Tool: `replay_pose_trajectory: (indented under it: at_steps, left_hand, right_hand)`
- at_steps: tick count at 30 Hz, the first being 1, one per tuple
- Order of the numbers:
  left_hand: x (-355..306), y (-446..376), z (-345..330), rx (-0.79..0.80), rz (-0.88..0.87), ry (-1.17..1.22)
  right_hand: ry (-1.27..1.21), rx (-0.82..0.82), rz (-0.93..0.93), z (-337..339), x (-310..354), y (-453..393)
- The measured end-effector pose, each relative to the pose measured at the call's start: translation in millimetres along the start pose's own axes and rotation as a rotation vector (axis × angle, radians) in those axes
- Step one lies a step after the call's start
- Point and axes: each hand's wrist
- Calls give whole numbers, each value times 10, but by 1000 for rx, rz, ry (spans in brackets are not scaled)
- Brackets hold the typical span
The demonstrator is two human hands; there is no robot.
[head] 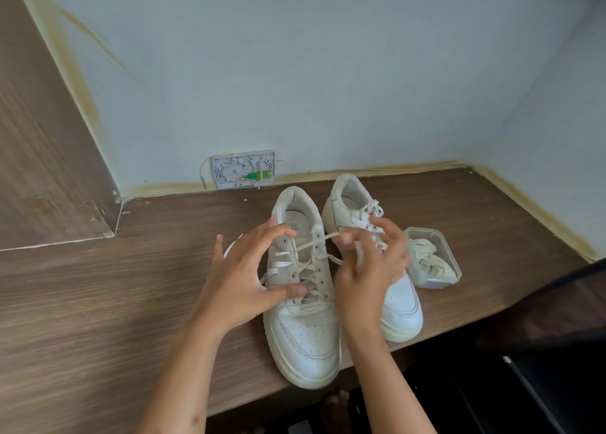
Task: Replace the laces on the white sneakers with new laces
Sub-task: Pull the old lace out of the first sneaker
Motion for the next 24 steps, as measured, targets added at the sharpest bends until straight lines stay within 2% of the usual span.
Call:
replay_pose_trajectory:
  at_steps: [2, 5, 10, 17, 20, 24]
  left_hand:
    - [0, -1, 4, 2, 1, -13]
    - [11, 0, 7, 9, -3, -14]
    - [42, 2, 15, 32, 4, 18]
    - [80, 8, 13, 27, -20, 10]
    - [81, -15, -35, -51, -79, -17]
    - [45, -88, -124, -194, -191, -62]
  right_hand:
    - [-61, -164, -139, 69, -97, -128]
    - [-116, -150, -318, 178, -185, -244]
    - [-70, -67, -327, 253, -128, -224]
    - [-110, -130, -426, 258, -123, -240]
    - [-130, -98, -394, 290, -108, -198]
    - [-143, 28, -247, 325, -40, 85]
Point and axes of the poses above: each hand's wrist, its own y-axis away from the middle knuckle, its own z-axis out of the back of the hand, x = y × z, and after that the axes turned 10 degrees about y, right-handed
